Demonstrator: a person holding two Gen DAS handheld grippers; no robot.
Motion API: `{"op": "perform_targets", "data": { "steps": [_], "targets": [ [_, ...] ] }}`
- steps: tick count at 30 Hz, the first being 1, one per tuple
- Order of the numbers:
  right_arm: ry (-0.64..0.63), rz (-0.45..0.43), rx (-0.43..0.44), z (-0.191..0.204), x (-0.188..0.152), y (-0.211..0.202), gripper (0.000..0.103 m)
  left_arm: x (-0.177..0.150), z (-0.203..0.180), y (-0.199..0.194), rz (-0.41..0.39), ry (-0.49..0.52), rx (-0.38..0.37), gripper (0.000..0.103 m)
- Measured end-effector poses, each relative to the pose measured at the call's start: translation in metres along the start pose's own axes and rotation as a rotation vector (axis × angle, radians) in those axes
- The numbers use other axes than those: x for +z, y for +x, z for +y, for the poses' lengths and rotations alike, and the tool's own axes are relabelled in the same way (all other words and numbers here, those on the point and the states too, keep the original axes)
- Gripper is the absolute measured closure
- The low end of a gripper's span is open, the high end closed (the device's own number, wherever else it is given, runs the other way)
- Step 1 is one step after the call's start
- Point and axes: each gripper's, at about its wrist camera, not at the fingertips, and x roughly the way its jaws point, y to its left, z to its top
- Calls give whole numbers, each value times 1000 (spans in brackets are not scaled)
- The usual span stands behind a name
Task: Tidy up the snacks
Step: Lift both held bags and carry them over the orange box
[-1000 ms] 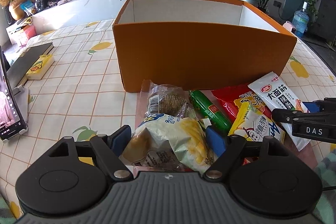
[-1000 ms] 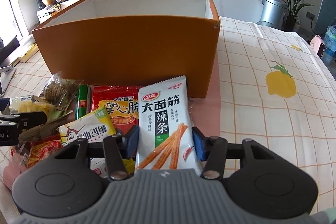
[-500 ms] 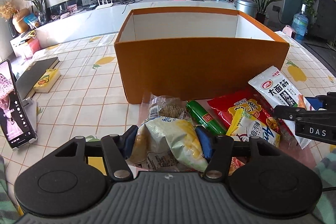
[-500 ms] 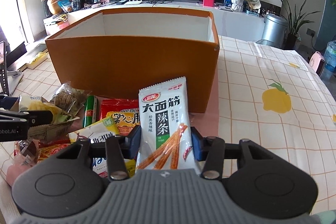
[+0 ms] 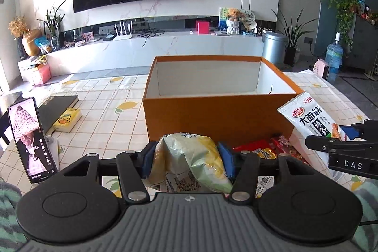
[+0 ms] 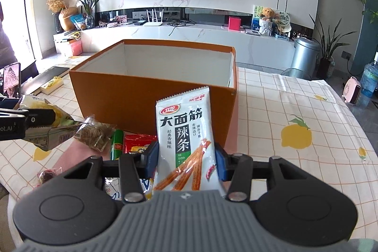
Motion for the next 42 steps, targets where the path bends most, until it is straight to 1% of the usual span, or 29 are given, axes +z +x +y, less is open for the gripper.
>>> {"op": "perform_targets", "data": {
  "steps": [7, 11, 14, 19, 26, 33, 38, 42],
  "targets": [
    [-23, -46, 29, 4, 24, -23, 57, 23, 1, -14, -57, 3, -39, 40],
    [-25, -55, 48, 2, 40, -27, 57, 38, 0, -15, -90, 27, -52, 40],
    [-17, -51, 76, 1, 55, -26, 57, 48, -3, -10, -98, 50, -66, 40],
    [-30, -40, 98, 1, 86, -14, 57, 66, -9, 7, -89, 83, -93, 40],
    [-18, 27, 121, -4, 127, 25, 57, 91, -4, 37, -68, 83, -119, 40],
    [27, 140, 135, -11, 154, 86, 57, 103, 6, 73, -17, 95, -137, 40],
    [63, 232, 143, -13, 158, 131, 57, 107, 8, 102, 41, 137, -131, 40],
    [51, 304, 136, -7, 157, 166, 57, 102, 7, 127, 111, 175, -118, 40]
  ]
}}
